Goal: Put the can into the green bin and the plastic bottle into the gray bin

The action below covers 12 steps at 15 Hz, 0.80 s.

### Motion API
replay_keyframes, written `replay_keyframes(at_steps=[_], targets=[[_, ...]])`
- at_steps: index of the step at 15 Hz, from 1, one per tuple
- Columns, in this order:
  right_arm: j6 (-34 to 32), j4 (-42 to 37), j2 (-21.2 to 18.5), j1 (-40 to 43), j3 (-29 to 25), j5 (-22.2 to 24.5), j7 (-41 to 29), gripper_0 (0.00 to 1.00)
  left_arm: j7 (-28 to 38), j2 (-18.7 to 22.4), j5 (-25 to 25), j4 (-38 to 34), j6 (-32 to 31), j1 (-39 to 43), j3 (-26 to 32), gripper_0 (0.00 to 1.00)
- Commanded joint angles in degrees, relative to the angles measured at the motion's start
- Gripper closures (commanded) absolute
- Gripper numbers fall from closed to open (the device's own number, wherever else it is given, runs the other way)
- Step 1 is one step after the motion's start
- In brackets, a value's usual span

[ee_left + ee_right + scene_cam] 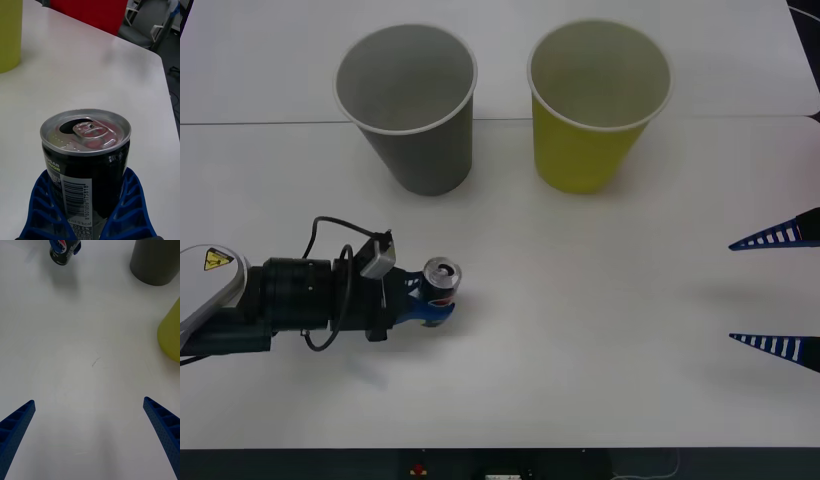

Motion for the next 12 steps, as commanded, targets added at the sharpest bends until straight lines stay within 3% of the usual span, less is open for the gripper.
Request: replay_keyframes(at_steps=[1, 5, 10, 12], targets=[[0.00, 0.00, 0.00, 0.00, 0.00, 0.00, 0.00, 0.00, 14.54, 0.86, -7.23, -8.51, 1.51, 1.88, 2.58, 1.00], [0.00, 0.00, 0.00, 0.00, 0.00, 0.00, 0.00, 0.00, 36.33, 0.86, -19.01, -20.46, 1.34, 3.47, 6.27, 1.00], [0.00, 0.00, 0.00, 0.00, 0.00, 0.00, 0.00, 0.00, 54.70, 0.68, -28.94, -29.34, 0.72, 2.67, 7.85, 1.00], [0.00, 0.00, 0.00, 0.00, 0.00, 0.00, 0.00, 0.00, 61.91, -0.99, -32.98, -32.41, -4.55, 0.39, 10.22, 1.00]])
